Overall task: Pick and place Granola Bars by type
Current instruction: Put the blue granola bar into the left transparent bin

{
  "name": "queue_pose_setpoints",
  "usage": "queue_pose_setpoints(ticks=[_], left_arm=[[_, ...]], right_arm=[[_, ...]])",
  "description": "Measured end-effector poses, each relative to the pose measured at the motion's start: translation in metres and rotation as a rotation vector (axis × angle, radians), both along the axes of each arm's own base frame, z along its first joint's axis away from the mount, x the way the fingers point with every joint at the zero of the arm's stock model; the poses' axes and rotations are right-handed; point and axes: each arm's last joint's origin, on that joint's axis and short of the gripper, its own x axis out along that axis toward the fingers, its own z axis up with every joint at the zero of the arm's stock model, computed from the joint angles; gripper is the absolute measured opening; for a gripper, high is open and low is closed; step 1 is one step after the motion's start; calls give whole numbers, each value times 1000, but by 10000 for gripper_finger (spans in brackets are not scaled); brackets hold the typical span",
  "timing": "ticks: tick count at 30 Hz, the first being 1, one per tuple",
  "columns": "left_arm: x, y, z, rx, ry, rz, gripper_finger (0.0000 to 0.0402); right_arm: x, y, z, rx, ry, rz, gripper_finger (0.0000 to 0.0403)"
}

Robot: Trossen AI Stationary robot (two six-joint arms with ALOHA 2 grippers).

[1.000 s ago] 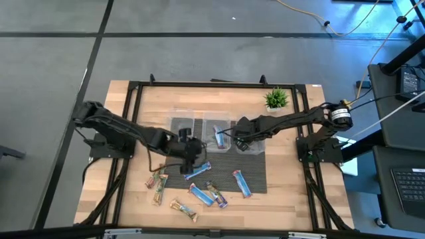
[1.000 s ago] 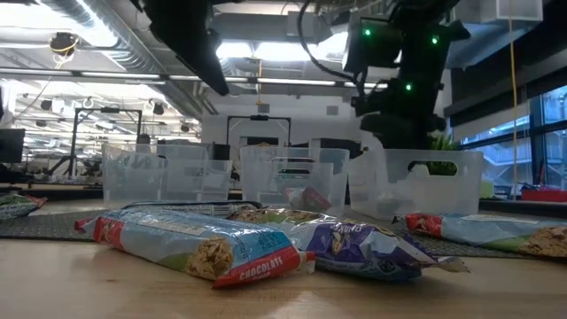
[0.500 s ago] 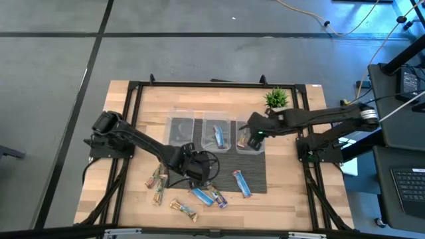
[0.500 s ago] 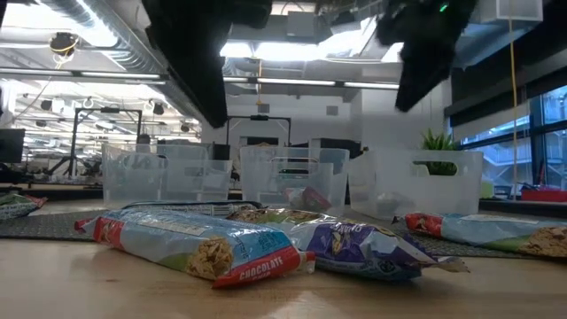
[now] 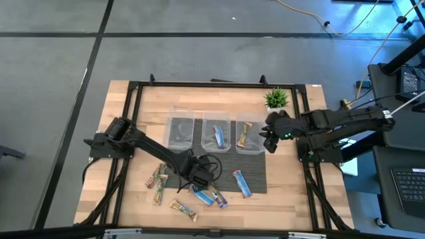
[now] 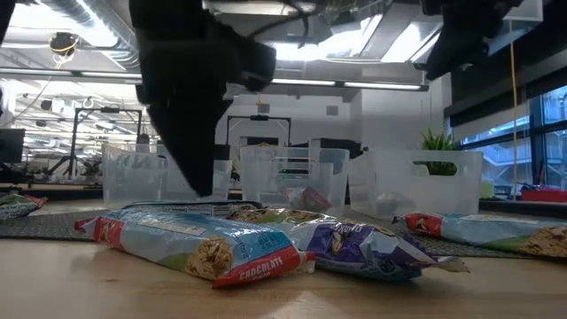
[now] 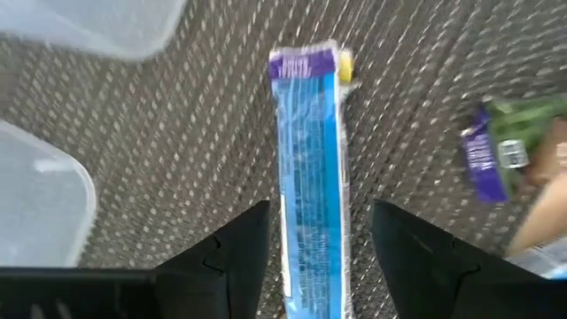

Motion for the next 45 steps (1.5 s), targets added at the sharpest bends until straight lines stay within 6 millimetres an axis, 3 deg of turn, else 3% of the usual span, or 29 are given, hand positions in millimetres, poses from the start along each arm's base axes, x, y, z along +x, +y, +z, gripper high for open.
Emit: queue_pose_setpoints(ticks=[6, 12, 22, 27, 32, 38, 45], left_arm=[[2, 0, -15, 4, 32, 40, 187], [4, 2, -17, -37, 51, 46, 179], [6, 8, -17, -42, 52, 59, 87], [5, 9, -12, -105, 62, 57, 60], [-1, 9, 18, -148, -8, 46, 55], [-17, 21, 77, -81, -223, 79, 55], [-48, 49, 129, 67, -409, 310, 54]], right_arm=[[-2, 6, -7, 11, 18, 26, 126], [-2, 8, -7, 10, 21, 41, 126], [-2, 8, -7, 1, 24, 51, 126], [-2, 8, -7, -9, 23, 64, 126], [-2, 10, -7, 24, 39, 153, 126], [1, 14, -5, 110, 2, 216, 126], [11, 18, -1, 221, -86, 202, 126]])
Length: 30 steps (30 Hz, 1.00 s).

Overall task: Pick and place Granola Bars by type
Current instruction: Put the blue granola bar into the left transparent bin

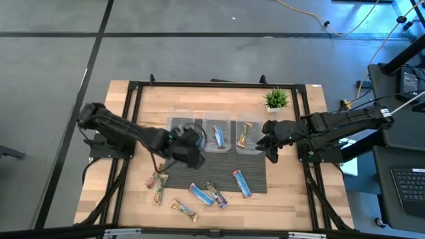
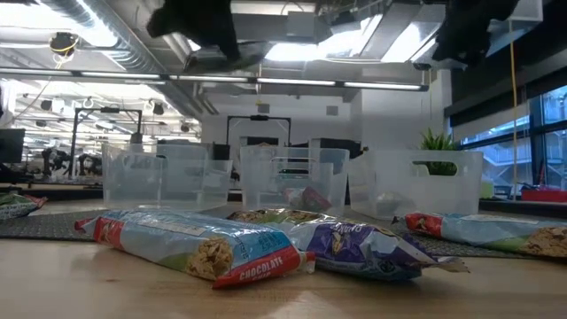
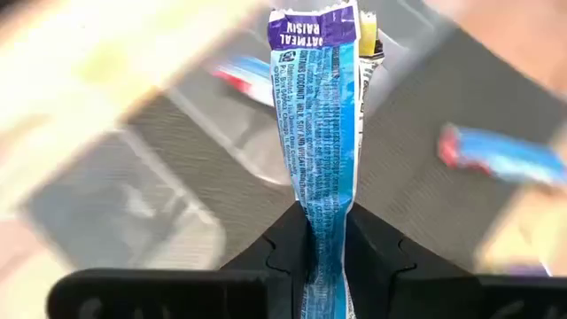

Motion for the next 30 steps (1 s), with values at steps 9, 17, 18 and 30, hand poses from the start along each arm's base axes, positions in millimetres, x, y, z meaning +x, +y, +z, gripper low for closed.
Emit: queue_pose_setpoints(ticks=[9, 17, 18, 30], left_arm=[[-22, 48, -18, 31, 188, 251, 54], [-32, 87, -66, -89, 337, 325, 54], [-33, 91, -71, -101, 339, 327, 54], [-39, 121, -85, -122, 375, 352, 54]], right_arm=[[12, 22, -1, 81, -55, 46, 126], [31, 45, -11, 144, -69, 64, 126], [34, 46, -13, 151, -64, 56, 126], [57, 75, -53, 247, 104, -5, 126]])
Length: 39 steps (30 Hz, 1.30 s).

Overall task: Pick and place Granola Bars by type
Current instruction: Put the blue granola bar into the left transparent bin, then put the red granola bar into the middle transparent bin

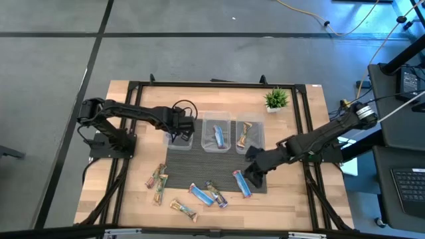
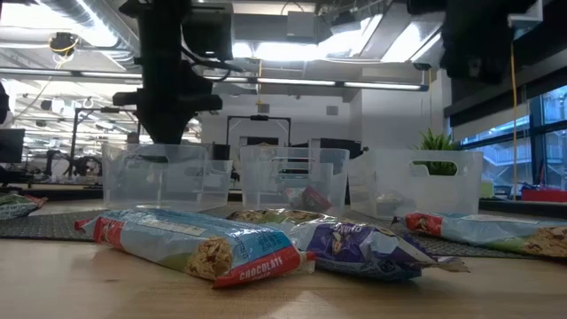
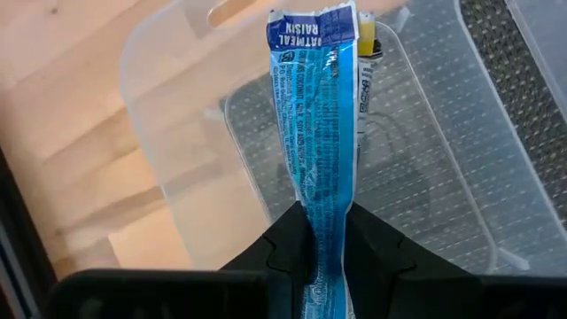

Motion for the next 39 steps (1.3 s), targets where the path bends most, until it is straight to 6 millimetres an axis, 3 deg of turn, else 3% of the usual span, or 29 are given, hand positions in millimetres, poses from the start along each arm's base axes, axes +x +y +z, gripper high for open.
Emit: queue_pose_setpoints(ticks=[10, 18, 23, 30, 39], left_arm=[[0, 1, 0, 5, 20, -53, 54], [6, 5, 1, -1, -22, -127, 54], [12, 9, 2, 1, -69, -172, 57], [13, 11, 2, 12, -70, -209, 107], [12, 10, 5, 17, -68, -238, 177]], right_arm=[[14, 10, -30, 85, 132, -153, 126], [17, 24, -26, 49, 118, -243, 126], [23, 33, -28, -9, 204, -292, 127], [44, 49, -37, -119, 409, -363, 156], [70, 64, -60, -169, 480, -365, 227]])
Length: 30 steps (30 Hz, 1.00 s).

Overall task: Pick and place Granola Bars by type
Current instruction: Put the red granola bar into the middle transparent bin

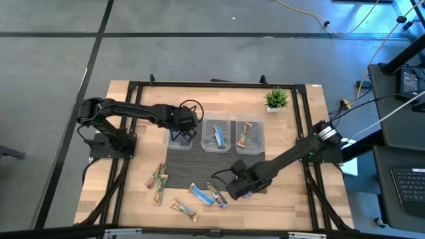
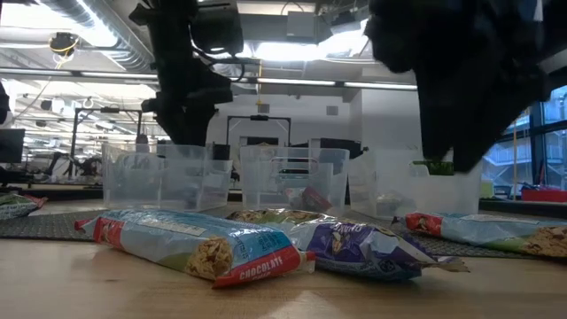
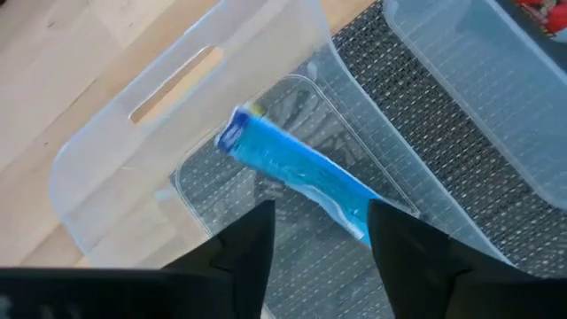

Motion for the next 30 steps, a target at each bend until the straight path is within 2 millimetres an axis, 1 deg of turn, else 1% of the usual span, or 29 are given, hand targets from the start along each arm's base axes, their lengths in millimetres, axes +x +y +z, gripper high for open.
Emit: queue_pose_setpoints(ticks=[2, 6, 9, 12, 17, 23, 30], left_arm=[[-2, -1, 4, 3, -16, -3, 181], [-6, -4, 15, 15, -52, -35, 181], [-10, -7, 23, 19, -80, -45, 179], [-13, -10, 29, 24, -106, -53, 176], [-15, -14, 34, 44, -122, -65, 178], [-15, -18, 34, 49, -124, -79, 178], [-15, -19, 34, 48, -124, -82, 178]], right_arm=[[1, 1, -9, -12, 27, -2, 247], [3, 2, -18, -3, 62, 1, 277], [3, 3, -24, -3, 78, 1, 287], [4, 3, -28, -10, 89, 0, 287], [5, 3, -36, -23, 105, 1, 270], [6, 4, -44, -35, 120, 2, 232], [7, 4, -45, -31, 121, 3, 189]])
